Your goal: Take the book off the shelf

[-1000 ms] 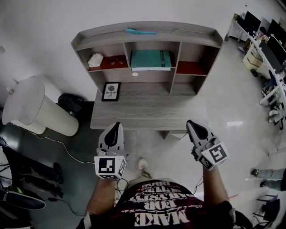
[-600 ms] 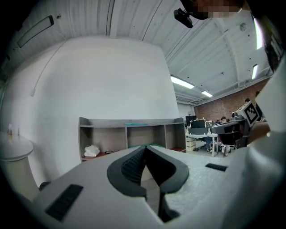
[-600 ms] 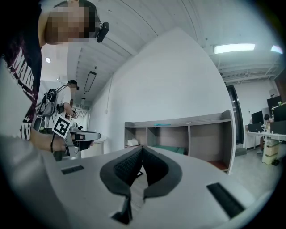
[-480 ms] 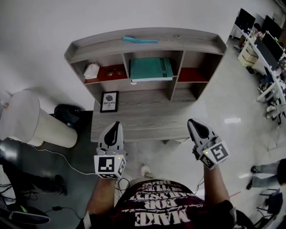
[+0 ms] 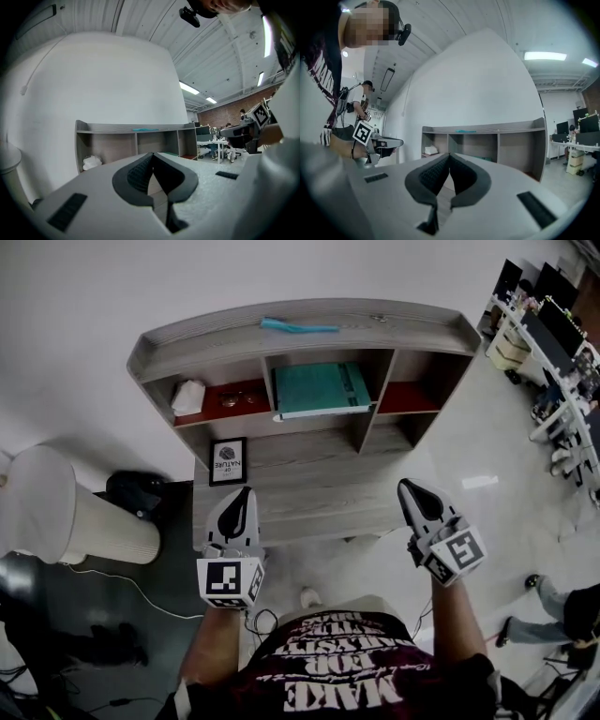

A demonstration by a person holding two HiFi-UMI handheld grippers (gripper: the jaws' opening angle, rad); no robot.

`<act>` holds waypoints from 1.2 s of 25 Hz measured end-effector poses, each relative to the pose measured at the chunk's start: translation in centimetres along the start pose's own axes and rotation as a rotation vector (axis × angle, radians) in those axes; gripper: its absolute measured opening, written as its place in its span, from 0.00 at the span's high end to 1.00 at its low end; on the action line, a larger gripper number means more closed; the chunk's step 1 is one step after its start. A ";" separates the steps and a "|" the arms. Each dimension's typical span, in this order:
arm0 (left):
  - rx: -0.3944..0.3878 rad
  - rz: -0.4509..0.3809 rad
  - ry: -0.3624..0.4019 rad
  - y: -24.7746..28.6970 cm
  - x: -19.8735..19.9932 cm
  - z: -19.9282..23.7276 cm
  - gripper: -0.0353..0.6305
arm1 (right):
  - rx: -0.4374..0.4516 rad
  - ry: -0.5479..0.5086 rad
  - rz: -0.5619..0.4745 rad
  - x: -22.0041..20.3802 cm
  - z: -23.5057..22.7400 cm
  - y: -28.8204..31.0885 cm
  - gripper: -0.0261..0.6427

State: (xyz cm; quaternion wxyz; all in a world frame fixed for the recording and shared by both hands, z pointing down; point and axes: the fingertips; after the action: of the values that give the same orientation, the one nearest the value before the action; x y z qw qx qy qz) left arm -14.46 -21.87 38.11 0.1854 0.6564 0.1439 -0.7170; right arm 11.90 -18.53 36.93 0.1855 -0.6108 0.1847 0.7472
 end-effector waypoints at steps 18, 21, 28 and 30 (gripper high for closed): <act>0.013 0.046 -0.011 -0.4 -2.7 1.4 0.94 | 0.088 0.116 0.148 -5.0 3.0 2.2 0.37; 0.032 0.059 0.000 0.4 -3.3 2.3 0.94 | 0.092 0.126 0.146 -5.9 2.4 3.3 0.37; -0.001 0.080 0.039 3.4 -3.6 1.6 0.94 | 0.094 0.163 0.154 -7.6 0.5 5.3 0.37; 0.001 0.074 0.040 4.6 -3.3 1.9 0.94 | 0.094 0.171 0.162 -7.9 -0.3 5.9 0.39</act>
State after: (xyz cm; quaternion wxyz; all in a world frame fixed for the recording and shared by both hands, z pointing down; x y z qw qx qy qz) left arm -13.83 -26.57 41.72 0.2085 0.6756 0.1230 -0.6964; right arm 10.63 -24.13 44.90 0.1364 -0.6461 0.2834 0.6954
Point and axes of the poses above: the fingertips, and each gripper's own axes: y forward along the fingers, z to its left, x out of its top, and after that the axes turned 9 degrees about -y, right-handed
